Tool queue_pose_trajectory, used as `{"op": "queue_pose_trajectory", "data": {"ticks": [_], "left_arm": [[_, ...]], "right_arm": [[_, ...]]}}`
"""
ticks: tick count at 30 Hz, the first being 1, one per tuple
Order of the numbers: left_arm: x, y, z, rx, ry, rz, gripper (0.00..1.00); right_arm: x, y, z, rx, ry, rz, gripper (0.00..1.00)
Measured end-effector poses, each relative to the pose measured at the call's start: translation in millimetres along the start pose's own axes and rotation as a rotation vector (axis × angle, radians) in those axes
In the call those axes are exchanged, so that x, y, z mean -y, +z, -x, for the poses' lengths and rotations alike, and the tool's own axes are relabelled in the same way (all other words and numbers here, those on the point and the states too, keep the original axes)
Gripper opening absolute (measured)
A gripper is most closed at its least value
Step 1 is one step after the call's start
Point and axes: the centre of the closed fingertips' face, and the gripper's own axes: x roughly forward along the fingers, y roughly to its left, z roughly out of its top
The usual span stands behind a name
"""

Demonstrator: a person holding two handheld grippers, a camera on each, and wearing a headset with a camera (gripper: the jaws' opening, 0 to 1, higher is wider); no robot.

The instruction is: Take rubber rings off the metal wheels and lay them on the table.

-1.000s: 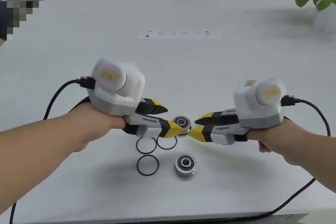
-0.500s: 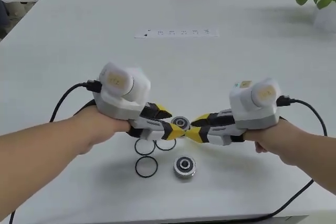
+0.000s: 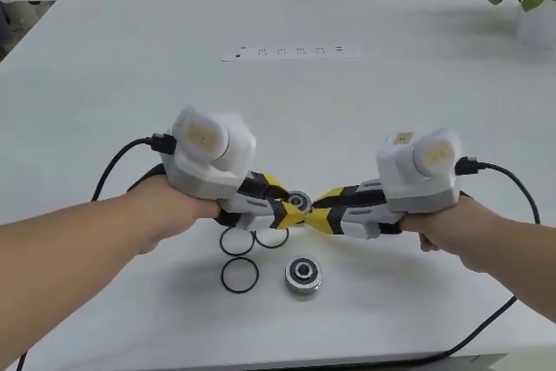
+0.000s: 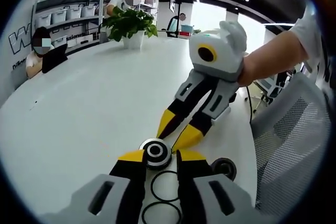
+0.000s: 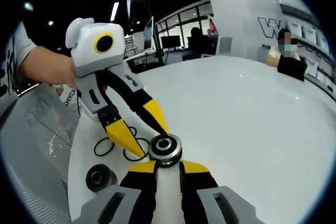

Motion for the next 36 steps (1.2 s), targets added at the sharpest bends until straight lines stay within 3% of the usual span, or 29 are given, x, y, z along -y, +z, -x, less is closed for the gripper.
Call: {"op": "queue_pose_trajectory", "data": {"ticks": [12,22,36], "left_arm": [[-4.9,-0.3,-5.1,-0.006,0.040,-0.079,0.11],[-4.3,1.6,-4.3,-0.001,0.077,-0.066,0.07],[-5.2,1.3,-5.7,0.005,0.079,-0.070,0.07]], "right_arm": [[0.0,0.1,-0.3,0.000,0.001,0.000,0.12],[0.4,0.0,-0.2,0.000,0.003,0.000,0.12],[1.3,-1.6,1.1,-0.004,-0.009,-0.028,0.07]]}}
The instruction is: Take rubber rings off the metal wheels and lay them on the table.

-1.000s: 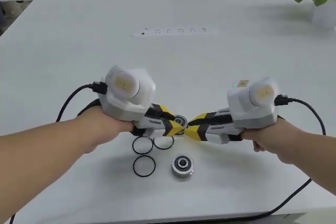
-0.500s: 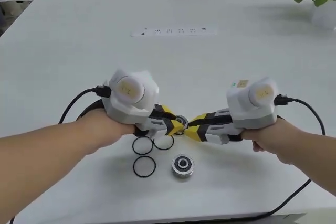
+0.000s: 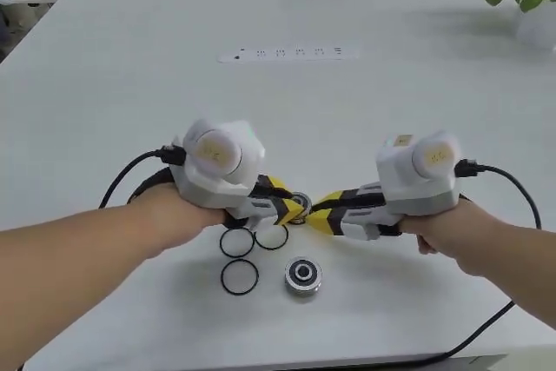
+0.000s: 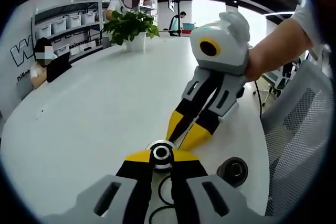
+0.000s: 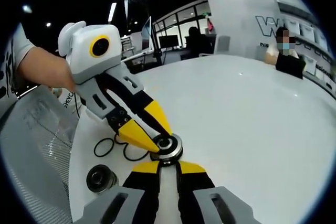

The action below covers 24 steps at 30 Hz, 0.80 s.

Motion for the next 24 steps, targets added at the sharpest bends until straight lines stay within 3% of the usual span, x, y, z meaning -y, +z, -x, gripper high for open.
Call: {"op": "queue_pose_trajectory", "data": {"ticks": [14,24], "left_arm": [[-2.1,-0.2,-0.7,0.009,0.019,0.009,0.07],[-2.0,-0.3,-0.5,0.003,0.032,0.004,0.07]], "right_arm": [[1.9,-0.1,0.6,0.015,-0.016,-0.076,0.00],[5.2,0.5,1.4,0.053,-0.040,-0.196,0.00]]}}
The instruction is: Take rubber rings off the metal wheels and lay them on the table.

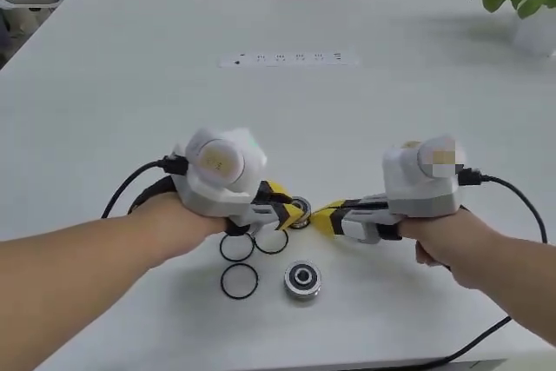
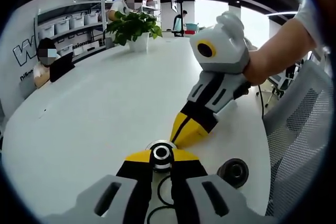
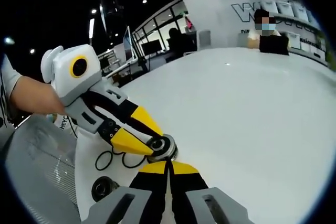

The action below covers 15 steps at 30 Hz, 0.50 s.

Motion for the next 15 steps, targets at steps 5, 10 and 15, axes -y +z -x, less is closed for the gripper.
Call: {"op": "queue_pose_trajectory", "data": {"ticks": [5,10,15], "left_arm": [[0.2,0.1,0.0,-0.007,0.006,-0.001,0.07],[0.4,-0.4,0.0,-0.009,0.009,-0.002,0.07],[0.3,-0.4,0.0,-0.015,0.014,-0.003,0.07]], "right_arm": [[0.9,1.5,3.1,0.024,-0.001,-0.064,0.00],[1.7,10.6,6.5,0.083,-0.005,-0.148,0.00],[2.0,13.0,7.6,0.090,-0.007,-0.146,0.00]]}}
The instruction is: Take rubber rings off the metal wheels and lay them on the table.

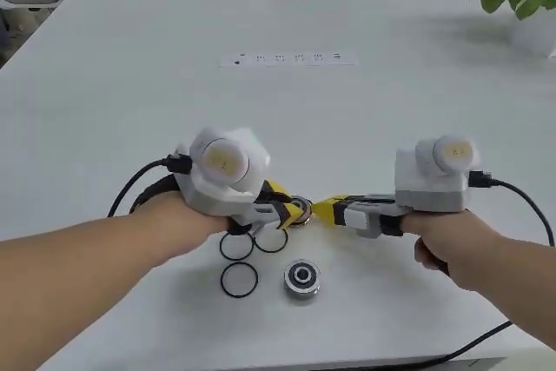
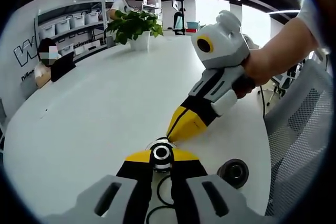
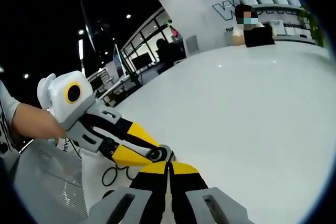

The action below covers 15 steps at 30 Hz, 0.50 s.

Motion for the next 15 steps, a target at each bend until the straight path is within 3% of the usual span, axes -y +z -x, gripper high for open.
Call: {"op": "queue_pose_trajectory", "data": {"ticks": [15], "left_arm": [[0.4,0.0,0.1,-0.004,0.007,-0.004,0.06]], "right_arm": [[-5.4,1.9,-0.8,0.002,-0.002,-0.006,0.00]]}}
